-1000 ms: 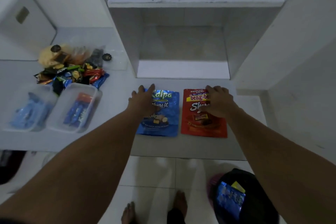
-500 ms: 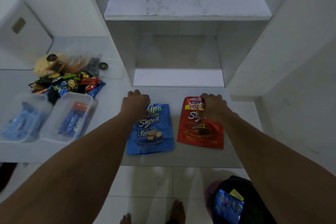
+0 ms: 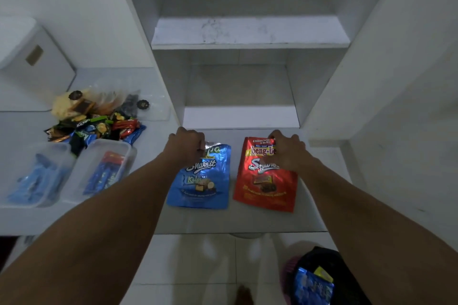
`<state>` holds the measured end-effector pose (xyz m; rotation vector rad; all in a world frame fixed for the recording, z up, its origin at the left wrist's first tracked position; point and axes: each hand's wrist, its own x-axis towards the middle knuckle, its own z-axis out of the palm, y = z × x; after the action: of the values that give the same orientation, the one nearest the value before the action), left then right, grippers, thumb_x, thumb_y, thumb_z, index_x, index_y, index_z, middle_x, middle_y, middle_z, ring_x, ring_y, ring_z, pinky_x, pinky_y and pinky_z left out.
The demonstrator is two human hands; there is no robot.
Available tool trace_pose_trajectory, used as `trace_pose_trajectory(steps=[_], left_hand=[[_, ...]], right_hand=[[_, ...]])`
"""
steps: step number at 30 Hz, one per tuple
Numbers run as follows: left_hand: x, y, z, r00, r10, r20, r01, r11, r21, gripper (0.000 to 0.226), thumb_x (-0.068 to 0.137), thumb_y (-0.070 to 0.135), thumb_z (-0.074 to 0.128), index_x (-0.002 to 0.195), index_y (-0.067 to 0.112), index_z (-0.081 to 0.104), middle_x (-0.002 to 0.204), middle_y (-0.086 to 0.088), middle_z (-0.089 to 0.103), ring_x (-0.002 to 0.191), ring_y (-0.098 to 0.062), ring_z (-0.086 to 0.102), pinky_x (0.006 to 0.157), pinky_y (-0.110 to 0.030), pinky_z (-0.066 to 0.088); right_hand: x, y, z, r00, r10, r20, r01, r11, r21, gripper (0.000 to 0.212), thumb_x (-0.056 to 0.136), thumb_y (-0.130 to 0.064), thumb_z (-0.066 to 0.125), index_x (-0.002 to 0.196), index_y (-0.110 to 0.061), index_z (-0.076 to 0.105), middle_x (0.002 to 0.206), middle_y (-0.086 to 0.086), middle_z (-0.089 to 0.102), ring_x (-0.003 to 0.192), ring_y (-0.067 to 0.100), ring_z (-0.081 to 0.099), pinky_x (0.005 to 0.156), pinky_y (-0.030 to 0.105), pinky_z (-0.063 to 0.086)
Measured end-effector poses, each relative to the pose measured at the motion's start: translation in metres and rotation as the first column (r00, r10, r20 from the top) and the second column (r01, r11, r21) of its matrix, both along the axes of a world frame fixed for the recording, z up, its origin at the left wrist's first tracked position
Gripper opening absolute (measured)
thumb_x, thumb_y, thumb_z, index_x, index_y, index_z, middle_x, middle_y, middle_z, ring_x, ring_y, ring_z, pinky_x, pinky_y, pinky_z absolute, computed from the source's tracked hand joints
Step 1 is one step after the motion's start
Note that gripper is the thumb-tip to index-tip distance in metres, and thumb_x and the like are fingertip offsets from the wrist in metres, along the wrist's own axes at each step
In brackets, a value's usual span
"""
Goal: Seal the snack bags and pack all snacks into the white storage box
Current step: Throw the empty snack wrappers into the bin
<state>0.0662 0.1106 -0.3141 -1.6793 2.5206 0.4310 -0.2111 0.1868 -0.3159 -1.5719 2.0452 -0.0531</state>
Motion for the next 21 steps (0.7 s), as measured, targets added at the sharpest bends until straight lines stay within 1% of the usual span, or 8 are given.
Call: trace_pose_trajectory(steps=[3,6,8,10,11,15,18,21], left_hand=[[-0.001,0.001,0.009,1.0,0.013,-0.021,-0.013,1.0,-0.013,0.01,0.087,0.029,0.059,0.095,0.024,0.054,0.096,-0.004,0.067,0.099,-0.03,0.059,0.087,-0.043,0.039],[0.0,-0.003,0.023,0.995,0.008,-0.097,-0.007,1.0,0.015,0.017,0.087,0.024,0.059,0.094,0.028,0.044,0.09,-0.002,0.07,0.087,-0.029,0.064,0.079,-0.039,0.045],[-0.003,-0.005,0.039,0.985,-0.006,-0.174,0.017,0.998,0.063,0.026,0.088,0.018,0.059,0.108,0.029,0.048,0.095,-0.005,0.071,0.085,-0.029,0.066,0.075,-0.038,0.053],[-0.008,-0.008,0.057,0.977,-0.066,-0.202,0.076,0.996,0.043,0.045,0.089,0.013,0.059,0.13,0.029,0.05,0.102,-0.009,0.07,0.091,-0.029,0.065,0.079,-0.035,0.052],[-0.01,-0.009,0.066,0.973,-0.095,-0.21,0.102,0.994,0.026,0.05,0.089,0.012,0.059,0.136,0.029,0.05,0.106,-0.01,0.07,0.095,-0.028,0.065,0.081,-0.034,0.05],[-0.019,-0.008,0.104,0.942,-0.227,-0.246,0.222,0.974,-0.048,0.05,0.09,0.01,0.059,0.136,0.027,0.056,0.123,-0.006,0.067,0.109,-0.027,0.064,0.084,-0.027,0.044],[-0.031,-0.002,0.134,0.917,-0.304,-0.257,0.301,0.952,-0.052,0.049,0.091,0.013,0.057,0.136,0.033,0.056,0.123,0.0,0.068,0.108,-0.024,0.064,0.082,-0.026,0.044],[-0.045,0.01,0.16,0.878,-0.39,-0.278,0.385,0.92,-0.075,0.051,0.091,0.018,0.057,0.136,0.041,0.052,0.117,-0.002,0.071,0.097,-0.022,0.066,0.084,-0.038,0.054]], right_hand=[[0.007,-0.002,0.011,0.998,-0.021,-0.053,0.021,1.0,-0.014,0.054,0.088,-0.055,0.057,0.126,-0.022,0.042,0.121,0.011,0.061,0.123,0.035,0.041,0.099,0.046,0.032],[0.011,-0.002,0.027,0.996,-0.063,-0.061,0.061,0.998,-0.026,0.036,0.09,-0.032,0.049,0.124,-0.022,0.043,0.121,0.012,0.06,0.122,0.035,0.041,0.1,0.047,0.029],[0.01,0.003,0.043,0.995,-0.031,-0.093,0.025,0.998,-0.059,0.033,0.09,-0.024,0.048,0.123,-0.022,0.046,0.121,0.009,0.061,0.12,0.034,0.046,0.099,0.048,0.03],[0.006,0.01,0.058,0.995,-0.011,-0.097,0.003,0.996,-0.086,0.029,0.093,-0.021,0.048,0.121,-0.023,0.049,0.118,0.005,0.064,0.116,0.032,0.053,0.098,0.047,0.031],[0.004,0.015,0.065,0.996,-0.01,-0.086,0.002,0.995,-0.097,0.027,0.093,-0.02,0.048,0.119,-0.025,0.05,0.116,0.004,0.065,0.113,0.03,0.056,0.099,0.046,0.032],[-0.004,0.046,0.098,1.0,-0.028,-0.003,0.027,0.979,-0.201,0.04,0.091,-0.014,0.054,0.128,-0.029,0.056,0.116,0.007,0.069,0.105,0.029,0.065,0.088,0.038,0.052],[-0.005,0.079,0.128,0.995,-0.098,0.007,0.097,0.966,-0.239,0.055,0.091,-0.009,0.052,0.142,-0.029,0.05,0.121,0.008,0.069,0.107,0.028,0.066,0.086,0.027,0.049],[-0.003,0.118,0.157,0.979,-0.201,-0.011,0.191,0.946,-0.261,0.058,0.093,-0.01,0.052,0.146,-0.031,0.045,0.122,0.01,0.068,0.108,0.028,0.066,0.084,0.026,0.049]])
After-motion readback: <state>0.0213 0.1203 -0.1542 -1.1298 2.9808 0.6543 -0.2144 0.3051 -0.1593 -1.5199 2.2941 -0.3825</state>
